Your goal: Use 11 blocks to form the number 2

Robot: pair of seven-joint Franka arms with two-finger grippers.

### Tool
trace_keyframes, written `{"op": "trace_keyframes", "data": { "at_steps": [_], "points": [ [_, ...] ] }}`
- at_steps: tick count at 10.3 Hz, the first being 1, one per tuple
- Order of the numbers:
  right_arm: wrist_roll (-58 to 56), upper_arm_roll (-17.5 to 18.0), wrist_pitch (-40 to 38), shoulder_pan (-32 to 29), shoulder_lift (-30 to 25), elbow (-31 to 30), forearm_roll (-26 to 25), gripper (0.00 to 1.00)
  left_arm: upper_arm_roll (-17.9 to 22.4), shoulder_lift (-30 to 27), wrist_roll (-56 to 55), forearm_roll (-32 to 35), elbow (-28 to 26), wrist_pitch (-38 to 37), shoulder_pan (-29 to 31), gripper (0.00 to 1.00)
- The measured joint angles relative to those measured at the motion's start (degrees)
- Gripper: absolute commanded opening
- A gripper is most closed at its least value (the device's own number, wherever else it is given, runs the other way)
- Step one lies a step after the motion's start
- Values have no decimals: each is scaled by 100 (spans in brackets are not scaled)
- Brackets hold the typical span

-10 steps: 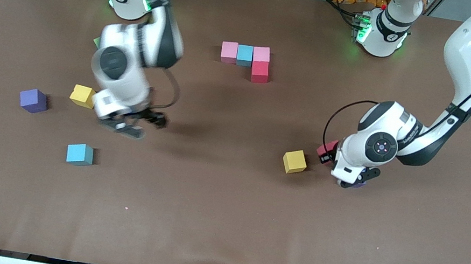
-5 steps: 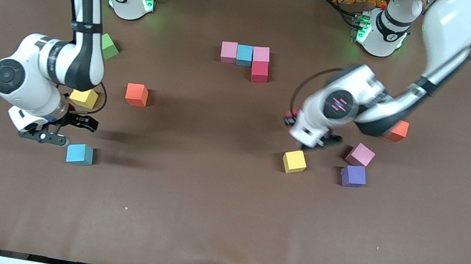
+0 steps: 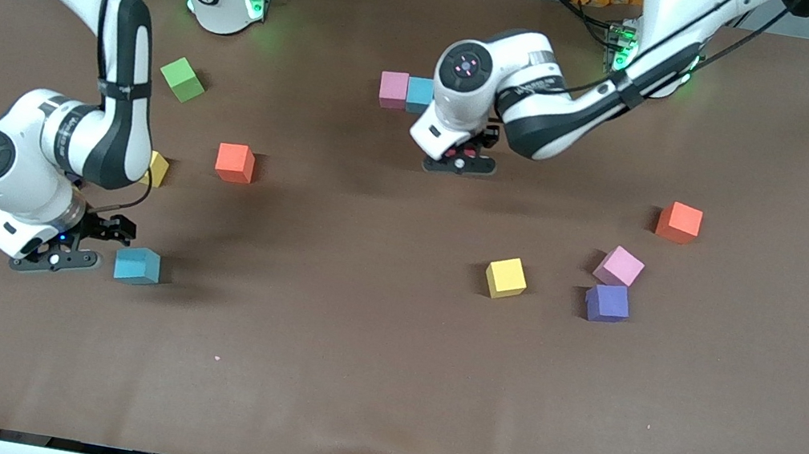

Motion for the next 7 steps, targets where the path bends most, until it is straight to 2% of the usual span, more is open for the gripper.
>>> {"op": "trace_keyframes", "data": {
  "at_steps": [3,4,7],
  "points": [
    [-31,520,224,-361,67,13,49,100,41,71,-163,1,-89,186,-12,32],
    [-27,647,292,-401,72,17,206,100,56,79,-388,12,-143,317,4,32],
    [-40,715,500,-430,211,16,445,100,75,126,-633,301,-265,479,-5,32]
  ]
}}
